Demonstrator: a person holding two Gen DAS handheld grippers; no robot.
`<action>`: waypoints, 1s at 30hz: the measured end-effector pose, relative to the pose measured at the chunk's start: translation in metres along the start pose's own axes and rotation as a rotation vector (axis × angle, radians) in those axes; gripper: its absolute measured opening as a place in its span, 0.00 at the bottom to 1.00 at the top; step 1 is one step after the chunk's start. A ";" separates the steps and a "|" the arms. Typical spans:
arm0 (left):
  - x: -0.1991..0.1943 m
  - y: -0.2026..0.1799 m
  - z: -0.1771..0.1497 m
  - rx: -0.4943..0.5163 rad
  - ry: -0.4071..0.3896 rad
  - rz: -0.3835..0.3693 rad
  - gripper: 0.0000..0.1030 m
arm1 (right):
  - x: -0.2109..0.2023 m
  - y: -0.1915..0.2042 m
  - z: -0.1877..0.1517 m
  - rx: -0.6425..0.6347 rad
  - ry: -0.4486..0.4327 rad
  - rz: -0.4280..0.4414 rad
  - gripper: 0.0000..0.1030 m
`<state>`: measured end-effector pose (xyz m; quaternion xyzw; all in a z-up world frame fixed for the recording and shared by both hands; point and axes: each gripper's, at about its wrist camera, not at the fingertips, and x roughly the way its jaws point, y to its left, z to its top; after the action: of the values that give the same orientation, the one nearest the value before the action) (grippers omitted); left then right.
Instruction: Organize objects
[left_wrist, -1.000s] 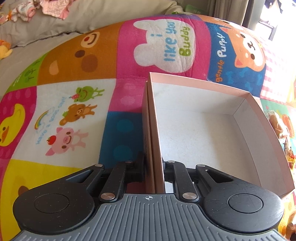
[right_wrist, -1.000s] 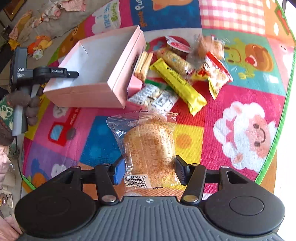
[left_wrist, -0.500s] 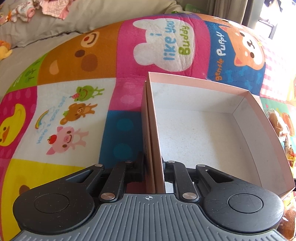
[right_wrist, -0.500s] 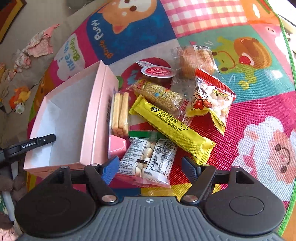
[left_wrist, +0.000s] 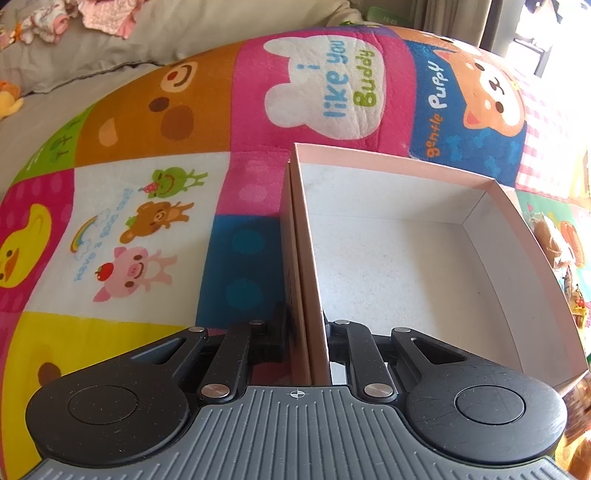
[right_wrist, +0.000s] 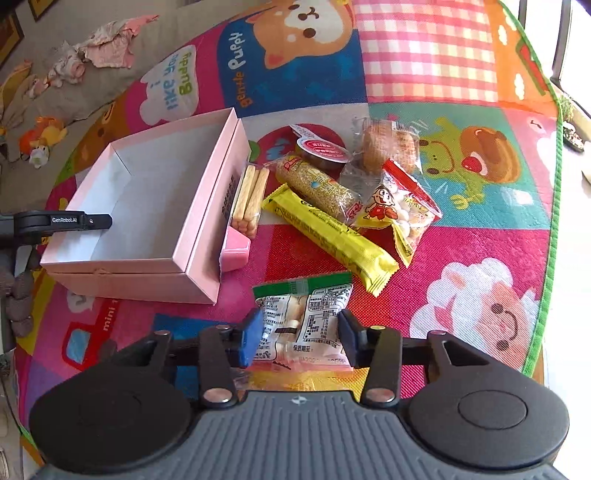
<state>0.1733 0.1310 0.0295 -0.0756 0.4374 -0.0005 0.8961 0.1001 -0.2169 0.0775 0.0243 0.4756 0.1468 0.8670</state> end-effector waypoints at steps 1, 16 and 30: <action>0.000 0.000 0.000 -0.002 -0.001 0.000 0.15 | -0.009 0.001 -0.001 -0.006 0.001 0.016 0.06; -0.003 -0.001 -0.003 -0.002 0.006 -0.009 0.15 | 0.037 0.032 -0.013 -0.205 0.012 -0.082 0.67; -0.004 -0.006 -0.005 0.039 0.008 0.016 0.14 | -0.033 0.047 -0.003 -0.223 -0.026 0.092 0.50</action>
<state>0.1672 0.1247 0.0307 -0.0545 0.4414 -0.0019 0.8957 0.0704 -0.1818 0.1118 -0.0488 0.4435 0.2382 0.8627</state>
